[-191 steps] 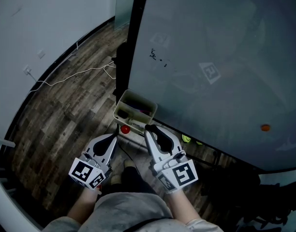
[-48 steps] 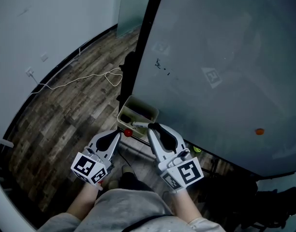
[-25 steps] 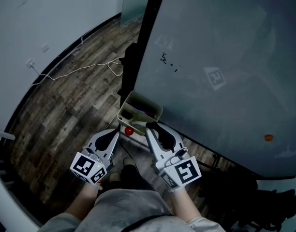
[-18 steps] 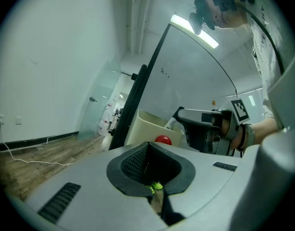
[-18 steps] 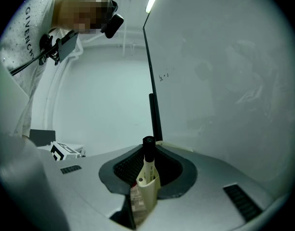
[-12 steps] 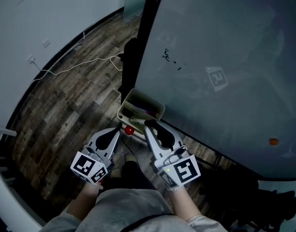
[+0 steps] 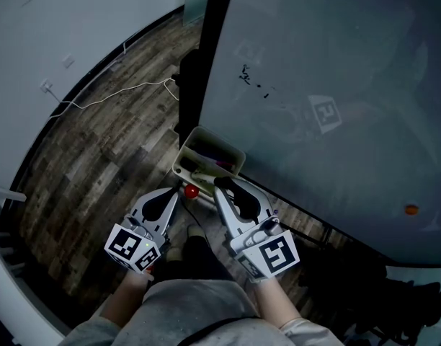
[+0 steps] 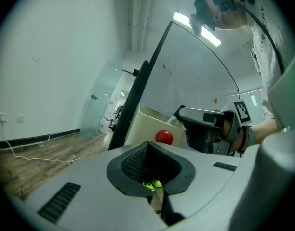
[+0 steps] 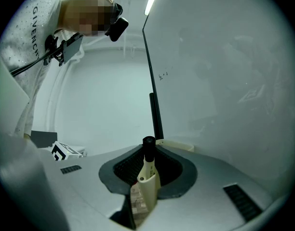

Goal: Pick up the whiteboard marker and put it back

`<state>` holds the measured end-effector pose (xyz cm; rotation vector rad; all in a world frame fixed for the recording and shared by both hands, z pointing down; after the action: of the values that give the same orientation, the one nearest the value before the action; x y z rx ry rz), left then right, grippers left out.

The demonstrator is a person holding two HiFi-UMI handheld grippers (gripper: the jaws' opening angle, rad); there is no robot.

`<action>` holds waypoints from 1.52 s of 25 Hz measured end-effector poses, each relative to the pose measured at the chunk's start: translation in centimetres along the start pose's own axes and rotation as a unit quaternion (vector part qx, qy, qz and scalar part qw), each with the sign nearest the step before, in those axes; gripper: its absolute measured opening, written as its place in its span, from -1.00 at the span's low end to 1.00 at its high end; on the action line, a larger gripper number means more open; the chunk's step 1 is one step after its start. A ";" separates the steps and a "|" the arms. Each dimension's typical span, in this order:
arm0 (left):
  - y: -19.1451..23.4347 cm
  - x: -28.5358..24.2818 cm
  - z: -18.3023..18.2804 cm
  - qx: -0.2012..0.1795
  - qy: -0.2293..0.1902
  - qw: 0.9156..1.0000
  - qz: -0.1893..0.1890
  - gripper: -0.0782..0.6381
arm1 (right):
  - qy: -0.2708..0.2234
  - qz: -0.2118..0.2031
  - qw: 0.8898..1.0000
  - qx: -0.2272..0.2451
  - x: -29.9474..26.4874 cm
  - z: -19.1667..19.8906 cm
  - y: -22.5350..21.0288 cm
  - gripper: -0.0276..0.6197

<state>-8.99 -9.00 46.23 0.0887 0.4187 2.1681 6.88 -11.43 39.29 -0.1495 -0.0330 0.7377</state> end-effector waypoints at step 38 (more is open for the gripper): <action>-1.0 0.4 0.6 0.001 0.006 1.000 0.014 -0.74 | -0.005 0.020 1.000 -0.003 2.1 1.1 1.0 -0.66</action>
<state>-8.34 -8.00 46.47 0.0830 0.4285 2.1965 7.66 -9.17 40.18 -0.1522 -0.0421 0.7774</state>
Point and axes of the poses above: the fingertips, and each gripper's own axes: x backward along the fingers, y to its left, z out of its underside, the point moved 6 cm from there along x, backward along the fingers
